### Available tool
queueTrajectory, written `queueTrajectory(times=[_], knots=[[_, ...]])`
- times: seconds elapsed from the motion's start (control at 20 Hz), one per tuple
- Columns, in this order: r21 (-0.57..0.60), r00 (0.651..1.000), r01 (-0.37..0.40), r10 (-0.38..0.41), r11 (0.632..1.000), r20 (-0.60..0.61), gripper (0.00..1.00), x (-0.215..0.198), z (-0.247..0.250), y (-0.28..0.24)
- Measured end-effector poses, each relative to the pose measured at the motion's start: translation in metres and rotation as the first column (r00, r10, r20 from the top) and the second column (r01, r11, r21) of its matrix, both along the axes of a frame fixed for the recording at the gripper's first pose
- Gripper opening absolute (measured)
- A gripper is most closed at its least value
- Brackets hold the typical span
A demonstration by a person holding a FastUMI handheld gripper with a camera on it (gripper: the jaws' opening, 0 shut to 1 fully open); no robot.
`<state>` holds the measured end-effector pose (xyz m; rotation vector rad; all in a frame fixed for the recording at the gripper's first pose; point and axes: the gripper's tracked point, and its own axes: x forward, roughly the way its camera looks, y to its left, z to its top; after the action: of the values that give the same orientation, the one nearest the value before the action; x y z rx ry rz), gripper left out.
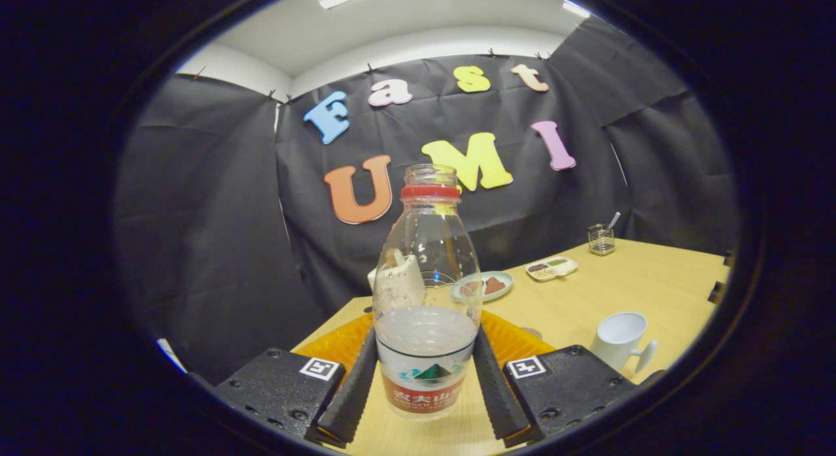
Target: Take the bottle from table, then pour the juice into the cup, finally place the bottle on the coaster
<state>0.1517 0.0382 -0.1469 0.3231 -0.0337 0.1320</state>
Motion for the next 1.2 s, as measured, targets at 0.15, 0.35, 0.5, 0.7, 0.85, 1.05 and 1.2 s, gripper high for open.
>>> queueTrajectory(times=[0.15, 0.35, 0.5, 0.7, 0.85, 1.05, 1.2], knots=[[0.117, 1.000, -0.012, 0.012, 0.993, 0.001, 0.78, 0.005, 0.016, -0.007], [0.308, 1.000, -0.017, 0.021, 0.951, -0.011, 0.78, 0.016, 0.025, -0.022], [0.417, 0.999, 0.011, 0.013, 0.909, -0.053, 0.78, 0.023, 0.015, -0.032], [0.542, 0.995, 0.033, 0.024, 0.840, -0.098, 0.78, 0.026, 0.000, -0.039], [0.647, 0.989, 0.053, 0.049, 0.760, -0.138, 0.78, 0.034, -0.010, -0.039], [0.777, 0.985, 0.043, 0.103, 0.628, -0.137, 0.78, 0.039, -0.013, -0.034], [0.856, 0.984, 0.043, 0.127, 0.515, -0.125, 0.78, 0.035, -0.012, -0.037]])
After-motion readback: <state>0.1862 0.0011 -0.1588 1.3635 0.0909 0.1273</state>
